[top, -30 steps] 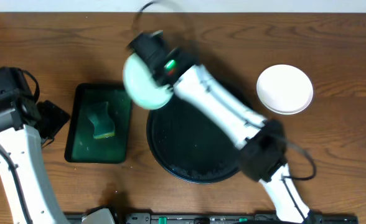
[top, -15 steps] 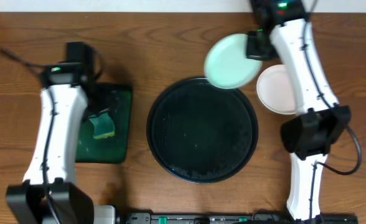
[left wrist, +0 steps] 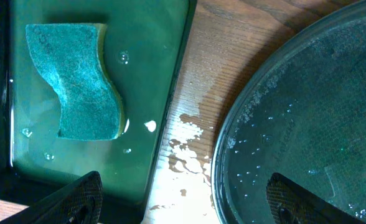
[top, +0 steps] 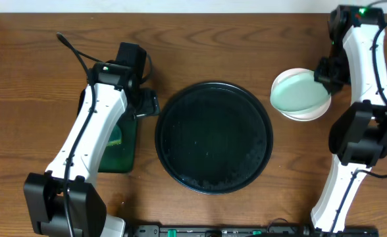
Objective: Clean dirty plates on tray and stack at the side
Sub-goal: 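Carry the pale plate rightward and set it on the plate stack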
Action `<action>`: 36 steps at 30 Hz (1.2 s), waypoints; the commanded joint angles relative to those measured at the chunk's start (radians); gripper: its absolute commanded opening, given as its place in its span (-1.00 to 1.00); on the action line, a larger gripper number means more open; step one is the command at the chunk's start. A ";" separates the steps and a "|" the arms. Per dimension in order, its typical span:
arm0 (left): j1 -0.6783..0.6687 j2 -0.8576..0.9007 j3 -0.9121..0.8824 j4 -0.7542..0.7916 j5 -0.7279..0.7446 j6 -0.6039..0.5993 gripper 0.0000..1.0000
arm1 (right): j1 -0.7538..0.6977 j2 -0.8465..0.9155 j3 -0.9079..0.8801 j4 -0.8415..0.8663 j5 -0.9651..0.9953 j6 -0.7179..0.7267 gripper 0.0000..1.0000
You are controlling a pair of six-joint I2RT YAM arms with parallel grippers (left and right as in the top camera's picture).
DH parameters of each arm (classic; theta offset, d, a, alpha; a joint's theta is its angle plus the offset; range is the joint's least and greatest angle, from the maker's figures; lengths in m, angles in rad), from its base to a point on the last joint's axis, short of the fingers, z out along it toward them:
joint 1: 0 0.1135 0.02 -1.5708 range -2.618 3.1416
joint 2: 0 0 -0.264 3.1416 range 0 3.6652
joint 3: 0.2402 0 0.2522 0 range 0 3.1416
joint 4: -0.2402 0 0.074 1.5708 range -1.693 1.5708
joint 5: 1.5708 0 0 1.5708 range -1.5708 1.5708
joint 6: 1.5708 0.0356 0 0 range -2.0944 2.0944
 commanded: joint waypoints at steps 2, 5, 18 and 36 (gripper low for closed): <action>-0.003 0.006 0.006 -0.002 -0.001 0.006 0.69 | 0.012 -0.024 -0.122 0.076 -0.018 0.014 -0.98; -0.003 0.006 0.006 -0.004 -0.001 0.007 0.70 | -0.004 -0.024 -0.198 0.145 -0.055 0.015 -0.98; -0.005 0.006 0.006 0.000 0.000 0.008 0.69 | -0.150 -0.023 -0.355 0.317 -0.109 0.008 -0.97; -0.042 0.006 0.006 0.029 0.000 0.006 0.70 | 0.020 -0.026 -0.311 0.402 -0.096 -0.099 0.98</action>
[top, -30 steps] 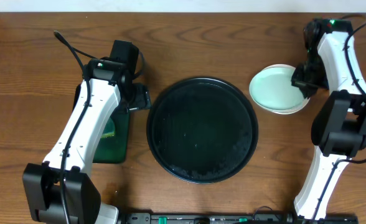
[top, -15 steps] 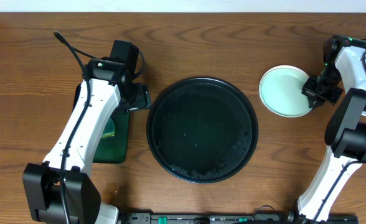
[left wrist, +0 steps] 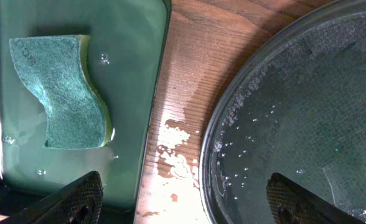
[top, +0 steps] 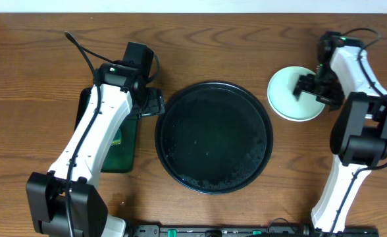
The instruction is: Clean dirty plates on tray and stack at the side
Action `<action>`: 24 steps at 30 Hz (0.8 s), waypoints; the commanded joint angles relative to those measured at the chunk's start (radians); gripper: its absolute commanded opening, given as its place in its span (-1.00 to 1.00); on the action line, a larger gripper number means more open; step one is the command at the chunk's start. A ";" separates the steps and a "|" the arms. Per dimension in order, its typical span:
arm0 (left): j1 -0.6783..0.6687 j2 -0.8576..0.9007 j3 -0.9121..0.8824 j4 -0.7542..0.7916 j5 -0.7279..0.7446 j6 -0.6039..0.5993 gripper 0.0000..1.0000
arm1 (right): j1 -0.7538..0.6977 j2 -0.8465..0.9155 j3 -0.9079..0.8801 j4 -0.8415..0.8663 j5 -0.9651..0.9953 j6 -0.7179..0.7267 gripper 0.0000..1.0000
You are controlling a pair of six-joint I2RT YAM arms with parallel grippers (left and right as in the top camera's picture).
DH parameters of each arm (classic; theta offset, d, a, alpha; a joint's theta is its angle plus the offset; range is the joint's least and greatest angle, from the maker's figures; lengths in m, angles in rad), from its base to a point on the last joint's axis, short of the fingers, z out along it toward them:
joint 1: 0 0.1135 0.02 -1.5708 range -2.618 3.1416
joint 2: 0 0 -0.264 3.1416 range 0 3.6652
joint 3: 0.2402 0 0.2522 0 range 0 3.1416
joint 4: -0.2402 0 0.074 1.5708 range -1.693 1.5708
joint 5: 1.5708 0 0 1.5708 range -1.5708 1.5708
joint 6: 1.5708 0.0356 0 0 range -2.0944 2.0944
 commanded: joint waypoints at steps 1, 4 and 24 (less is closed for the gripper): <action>-0.002 0.006 0.006 0.001 -0.001 0.006 0.69 | 0.024 -0.020 0.050 -0.014 0.019 -0.020 0.99; -0.002 0.006 0.006 0.004 -0.001 0.008 0.69 | 0.038 -0.032 0.101 -0.042 0.026 -0.021 0.99; -0.002 -0.375 0.006 0.079 -0.013 0.167 0.70 | 0.286 -0.428 0.230 0.002 0.017 -0.345 0.32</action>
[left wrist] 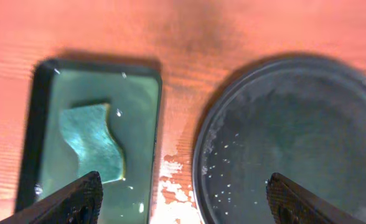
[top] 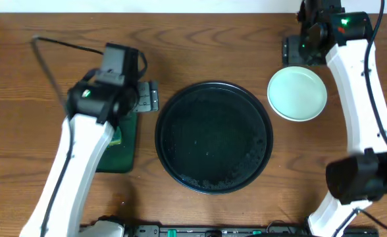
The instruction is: Clean dirty plates on tray and stack at the side
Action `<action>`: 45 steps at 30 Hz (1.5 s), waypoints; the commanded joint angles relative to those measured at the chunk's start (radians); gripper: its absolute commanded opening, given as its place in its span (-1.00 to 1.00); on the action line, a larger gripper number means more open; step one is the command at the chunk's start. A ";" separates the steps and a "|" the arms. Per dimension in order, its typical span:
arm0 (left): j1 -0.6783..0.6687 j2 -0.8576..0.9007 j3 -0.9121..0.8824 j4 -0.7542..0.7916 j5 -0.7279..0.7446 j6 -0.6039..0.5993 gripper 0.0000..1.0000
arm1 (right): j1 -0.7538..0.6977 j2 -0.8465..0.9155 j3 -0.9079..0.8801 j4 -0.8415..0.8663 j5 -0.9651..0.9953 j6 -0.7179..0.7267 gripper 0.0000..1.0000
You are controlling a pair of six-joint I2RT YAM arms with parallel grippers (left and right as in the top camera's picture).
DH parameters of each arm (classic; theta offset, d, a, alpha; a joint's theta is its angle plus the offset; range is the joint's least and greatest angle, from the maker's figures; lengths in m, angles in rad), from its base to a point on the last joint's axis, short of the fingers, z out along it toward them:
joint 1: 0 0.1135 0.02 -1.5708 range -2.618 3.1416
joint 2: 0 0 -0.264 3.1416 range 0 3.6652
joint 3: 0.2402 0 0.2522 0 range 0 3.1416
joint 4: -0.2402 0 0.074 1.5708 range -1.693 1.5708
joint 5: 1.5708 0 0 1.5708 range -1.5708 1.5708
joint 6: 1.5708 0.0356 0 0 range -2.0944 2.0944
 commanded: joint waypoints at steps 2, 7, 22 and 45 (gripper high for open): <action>-0.002 -0.160 0.006 -0.009 -0.008 0.054 0.70 | 0.074 -0.113 0.016 0.017 0.009 -0.073 0.32; -0.002 -0.369 0.006 -0.048 -0.009 0.087 0.69 | 0.150 -0.249 0.016 0.028 0.010 -0.099 0.99; -0.002 -0.776 0.037 -0.247 -0.029 0.168 0.69 | 0.370 -0.706 -0.024 -0.049 0.238 -0.072 0.99; -0.002 -0.776 0.041 -0.297 -0.042 0.168 0.70 | 0.406 -1.411 -0.818 -0.163 0.192 0.271 0.98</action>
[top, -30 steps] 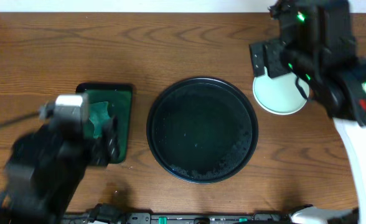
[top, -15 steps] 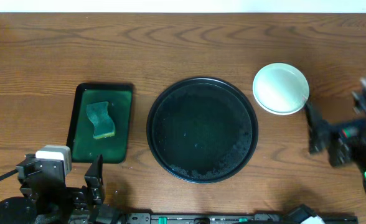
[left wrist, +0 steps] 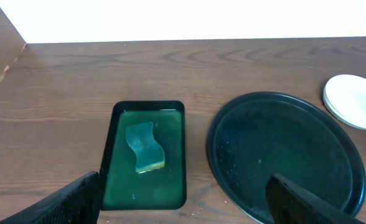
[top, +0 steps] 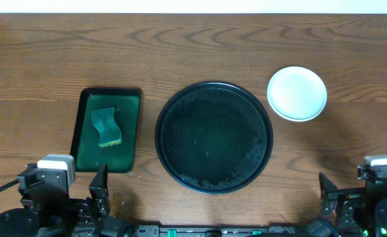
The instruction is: Clean dirty plates on tray and stack at the side
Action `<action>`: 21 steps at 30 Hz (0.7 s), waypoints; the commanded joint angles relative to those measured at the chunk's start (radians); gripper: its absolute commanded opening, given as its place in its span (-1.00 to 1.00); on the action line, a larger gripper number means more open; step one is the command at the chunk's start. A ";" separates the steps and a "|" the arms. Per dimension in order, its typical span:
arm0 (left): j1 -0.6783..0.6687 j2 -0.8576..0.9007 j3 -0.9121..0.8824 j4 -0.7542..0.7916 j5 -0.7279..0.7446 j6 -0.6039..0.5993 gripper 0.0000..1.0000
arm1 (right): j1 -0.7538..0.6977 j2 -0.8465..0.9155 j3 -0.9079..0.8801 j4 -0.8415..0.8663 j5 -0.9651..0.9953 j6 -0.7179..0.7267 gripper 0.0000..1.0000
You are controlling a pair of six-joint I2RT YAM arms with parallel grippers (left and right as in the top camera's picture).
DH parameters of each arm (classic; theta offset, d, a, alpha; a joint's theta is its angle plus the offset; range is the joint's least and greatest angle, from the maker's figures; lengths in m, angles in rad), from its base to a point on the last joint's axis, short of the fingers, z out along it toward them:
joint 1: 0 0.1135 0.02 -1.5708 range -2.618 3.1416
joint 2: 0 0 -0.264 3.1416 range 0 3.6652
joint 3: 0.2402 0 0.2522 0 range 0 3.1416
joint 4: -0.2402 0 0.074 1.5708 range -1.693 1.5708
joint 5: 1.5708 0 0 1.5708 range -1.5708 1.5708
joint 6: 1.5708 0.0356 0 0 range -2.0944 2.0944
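The round black tray (top: pixel 213 137) lies mid-table, wet with droplets, and no plate is on it. White plates (top: pixel 297 93) sit stacked to its right, also seen as white plates (left wrist: pixel 356 101) in the left wrist view. The green sponge (top: pixel 106 127) lies in the green rectangular tray (top: pixel 129 141) on the left. My left gripper (left wrist: pixel 184 190) is open and empty, high above the table's front edge, its fingers (left wrist: pixel 77 199) spread wide. The right arm (top: pixel 376 194) is folded at the front right edge, and its jaws do not show clearly.
A little water lies in the green sponge tray (left wrist: pixel 173 168). The left arm (top: pixel 45 194) is folded at the front left edge. A wall or board stands at the table's far left corner.
Both arms were stretched over the table, the left by the sponge tray and the right behind the white plates. Both are now folded at the front edge, and the left wrist sees the whole table.
At first my left gripper hung open and low between the sponge tray and the round tray, while the right held a tilted white plate at the stack. Then the plate lay flat with the right gripper still on it. Later the right was clear. Both arms have withdrawn.
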 commanded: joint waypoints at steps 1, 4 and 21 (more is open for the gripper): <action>-0.002 0.002 0.014 -0.007 -0.012 0.010 0.69 | 0.007 -0.036 -0.016 0.034 -0.055 0.059 0.99; -0.002 0.002 0.013 -0.036 -0.012 0.010 0.70 | 0.005 -0.038 -0.017 0.056 -0.085 0.080 0.98; -0.002 0.003 0.013 -0.122 -0.012 0.010 0.70 | 0.005 -0.038 -0.017 0.113 -0.115 0.082 0.99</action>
